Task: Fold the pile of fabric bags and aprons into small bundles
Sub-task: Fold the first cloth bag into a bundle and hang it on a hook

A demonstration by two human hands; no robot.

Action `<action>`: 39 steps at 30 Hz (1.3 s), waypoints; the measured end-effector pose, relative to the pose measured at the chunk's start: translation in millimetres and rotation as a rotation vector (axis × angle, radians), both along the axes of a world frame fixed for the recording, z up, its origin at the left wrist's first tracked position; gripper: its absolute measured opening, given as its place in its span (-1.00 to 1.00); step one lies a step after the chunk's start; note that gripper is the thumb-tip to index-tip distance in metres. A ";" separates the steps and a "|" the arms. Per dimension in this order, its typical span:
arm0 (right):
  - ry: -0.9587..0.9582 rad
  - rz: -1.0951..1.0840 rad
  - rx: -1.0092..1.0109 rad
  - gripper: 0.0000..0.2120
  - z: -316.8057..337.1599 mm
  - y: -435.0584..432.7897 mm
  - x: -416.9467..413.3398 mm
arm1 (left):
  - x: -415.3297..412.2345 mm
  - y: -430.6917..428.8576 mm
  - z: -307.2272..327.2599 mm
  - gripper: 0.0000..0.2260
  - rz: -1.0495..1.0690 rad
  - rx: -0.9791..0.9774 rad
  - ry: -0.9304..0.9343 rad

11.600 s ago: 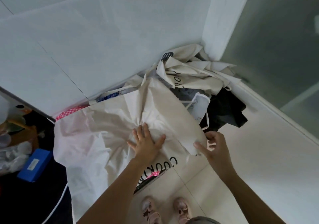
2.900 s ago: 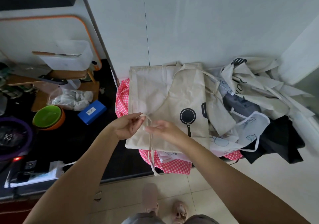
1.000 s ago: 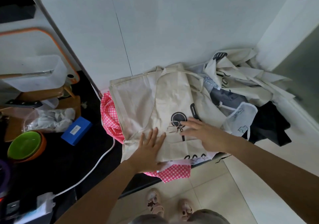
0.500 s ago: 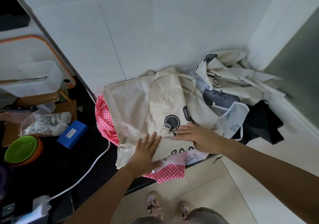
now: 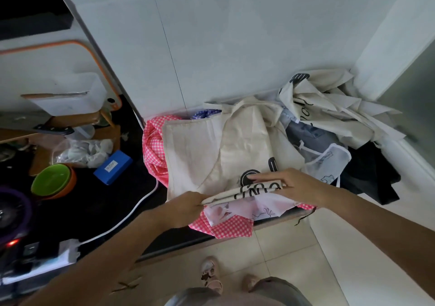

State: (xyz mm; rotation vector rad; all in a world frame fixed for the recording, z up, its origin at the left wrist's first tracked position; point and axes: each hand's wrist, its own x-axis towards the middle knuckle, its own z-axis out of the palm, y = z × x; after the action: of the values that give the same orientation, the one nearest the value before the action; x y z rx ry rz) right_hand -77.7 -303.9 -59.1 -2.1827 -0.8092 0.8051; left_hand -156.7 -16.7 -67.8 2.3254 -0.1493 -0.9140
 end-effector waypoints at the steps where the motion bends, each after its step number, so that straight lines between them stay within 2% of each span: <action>1: 0.018 -0.009 -0.011 -0.56 0.6 -4.8 -2.1 | 1.9 1.2 10.9 -0.73 -0.007 0.019 0.056; 4: -0.089 -0.036 -0.112 -0.49 -4.9 -10.1 -8.3 | 12.3 9.2 34.0 -0.86 -0.014 0.090 0.247; 6: -0.159 -0.030 -0.129 -0.54 -14.3 -10.1 -7.8 | 22.3 15.1 46.3 -0.84 -0.017 0.107 0.354; 9: -0.148 -0.051 -0.206 -0.62 -31.2 -11.0 -2.2 | 42.8 22.0 56.9 -0.89 0.078 0.025 0.491; 12: -0.035 -0.220 -0.250 -0.33 -42.6 -9.4 5.7 | 68.7 27.4 59.7 -0.87 0.090 -0.045 0.490; 13: -0.001 -0.253 -0.242 -0.36 -43.1 -7.2 5.9 | 76.6 29.6 55.2 -0.83 0.088 -0.071 0.476; 14: 0.009 -0.266 -0.238 -0.37 -41.8 -3.2 7.0 | 84.7 31.5 49.9 -0.78 0.090 -0.088 0.459; 17: 0.038 -0.407 -0.119 -0.10 -45.1 8.0 19.8 | 108.6 30.9 35.0 -0.75 0.103 -0.058 0.381; 18: 0.029 -0.451 -0.098 -0.16 -49.2 12.1 22.2 | 114.4 30.4 26.8 -0.80 0.079 -0.019 0.332; 19: 0.002 -0.474 -0.098 -0.33 -51.1 17.4 22.4 | 118.1 30.3 17.9 -0.84 0.039 0.048 0.271; 21: -0.098 -0.493 -0.138 -0.54 -57.2 26.0 22.3 | 124.1 35.7 -7.7 -0.72 -0.017 0.199 0.125; 23: -0.191 -0.516 -0.153 -0.57 -63.3 32.0 19.1 | 123.6 42.8 -31.7 -0.68 0.007 0.235 0.028; 26: -0.254 -0.540 -0.167 -0.58 -67.5 38.8 17.0 | 119.5 45.6 -53.1 -0.69 0.112 0.161 -0.122; 30: -0.264 -0.614 -0.183 -0.66 -66.1 43.1 23.6 | 116.9 47.8 -56.1 -0.71 0.164 0.215 -0.349; 36: -0.262 -0.600 -0.338 -0.57 -63.6 45.4 43.1 | 123.0 63.0 -49.7 -0.66 0.235 0.308 -0.452; 39: -0.163 -0.616 -0.250 -0.53 -56.8 45.5 51.2 | 126.3 58.1 -50.1 -0.68 0.253 0.313 -0.567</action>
State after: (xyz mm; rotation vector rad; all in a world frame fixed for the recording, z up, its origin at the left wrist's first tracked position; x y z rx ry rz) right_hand -26.5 -258.3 -115.9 -2.5373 -0.0762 0.4321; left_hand -30.4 41.4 -117.9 2.7610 0.0623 -0.1421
